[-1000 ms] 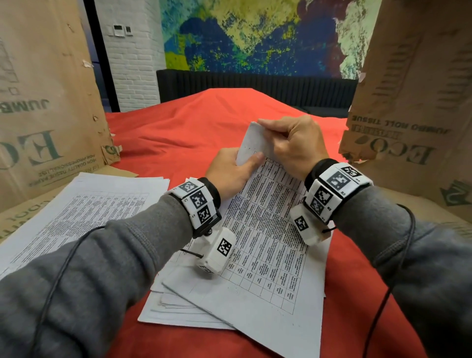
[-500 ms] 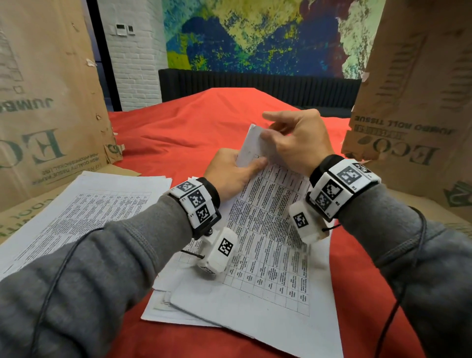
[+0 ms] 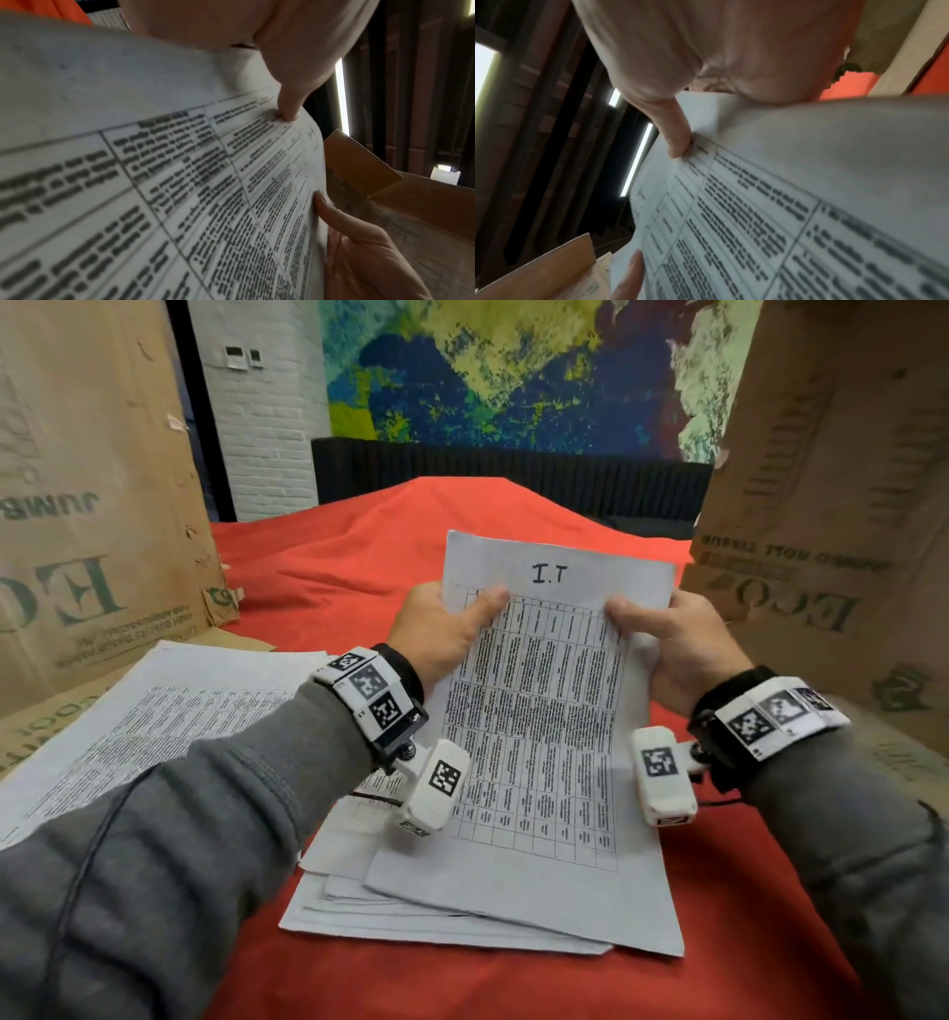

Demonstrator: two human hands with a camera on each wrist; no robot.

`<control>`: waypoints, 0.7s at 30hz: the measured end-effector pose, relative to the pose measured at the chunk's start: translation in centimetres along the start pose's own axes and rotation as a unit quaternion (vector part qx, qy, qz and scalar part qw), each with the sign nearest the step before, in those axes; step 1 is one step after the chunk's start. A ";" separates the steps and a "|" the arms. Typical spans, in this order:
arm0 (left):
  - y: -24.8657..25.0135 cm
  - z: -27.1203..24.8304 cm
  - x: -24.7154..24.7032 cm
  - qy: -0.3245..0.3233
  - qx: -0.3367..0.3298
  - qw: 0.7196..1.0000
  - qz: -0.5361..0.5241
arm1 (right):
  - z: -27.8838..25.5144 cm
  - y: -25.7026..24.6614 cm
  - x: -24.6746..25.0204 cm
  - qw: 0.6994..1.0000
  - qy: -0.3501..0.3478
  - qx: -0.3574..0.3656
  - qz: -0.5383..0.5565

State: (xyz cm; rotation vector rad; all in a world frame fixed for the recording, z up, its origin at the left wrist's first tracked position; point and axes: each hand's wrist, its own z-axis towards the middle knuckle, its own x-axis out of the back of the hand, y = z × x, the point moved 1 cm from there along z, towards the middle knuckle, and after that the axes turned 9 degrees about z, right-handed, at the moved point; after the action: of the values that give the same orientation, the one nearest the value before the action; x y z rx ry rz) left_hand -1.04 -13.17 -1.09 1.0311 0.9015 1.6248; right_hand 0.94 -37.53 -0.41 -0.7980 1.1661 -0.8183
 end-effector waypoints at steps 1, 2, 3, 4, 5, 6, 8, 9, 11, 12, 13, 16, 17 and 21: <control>-0.1 -0.1 -0.1 0.009 0.004 1.000 0.005 | 0.0 0.1 -0.2 1.000 0.014 0.011 0.002; -0.1 -0.1 -0.1 0.017 0.010 1.000 0.006 | 0.0 0.1 -0.3 1.000 0.022 0.020 0.000; -0.2 -0.1 0.0 0.019 0.015 1.000 0.003 | -0.1 0.1 -0.2 0.999 0.029 0.027 -0.006; -0.2 -0.1 0.1 0.015 0.021 1.000 -0.002 | -0.1 0.0 -0.1 0.998 0.041 0.036 -0.013; -0.1 -0.1 0.2 0.009 0.027 1.000 -0.008 | -0.2 -0.1 0.0 0.997 0.054 0.046 -0.026; 0.0 -0.2 0.3 0.002 0.030 0.999 -0.014 | -0.3 -0.1 0.0 0.995 0.070 0.054 -0.047; 0.3 -0.4 0.2 -0.006 0.027 0.999 -0.020 | -0.5 -0.2 -0.2 0.978 0.102 0.093 -0.158; 0.4 -0.5 0.1 -0.009 0.023 1.000 -0.019 | -0.5 -0.6 -0.4 0.950 0.126 0.131 -0.254; 0.4 -0.5 -0.1 -0.015 0.013 1.000 -0.010 | -1.0 -1.9 -1.9 0.853 0.149 0.228 -0.445; 0.4 -0.5 -0.3 -0.018 0.004 1.000 0.001 | -1.1 -2.6 -3.0 0.801 0.121 0.287 -0.510; 0.3 -0.5 -0.5 -0.020 -0.008 1.000 0.014 | -1.1 -3.1 -4.5 0.761 0.071 0.332 -0.554; 0.4 -0.6 -1.5 -0.031 -0.043 0.998 0.033 | 0.0 -3.4 -8.4 0.736 -0.087 0.311 -0.595; 0.4 -0.6 -1.7 -0.031 -0.049 0.998 0.035 | 0.5 -3.3 -9.2 0.740 -0.109 0.284 -0.600; 0.1 -0.4 -1.6 -0.014 -0.053 0.998 0.039 | 1.5 -2.7 -10.3 0.761 -0.122 0.241 -0.590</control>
State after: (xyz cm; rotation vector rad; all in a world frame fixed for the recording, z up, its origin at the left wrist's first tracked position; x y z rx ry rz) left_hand -1.17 -14.78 -1.49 1.0240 0.7573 1.7007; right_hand 0.07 -29.71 6.92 -1.1279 0.0350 -1.8857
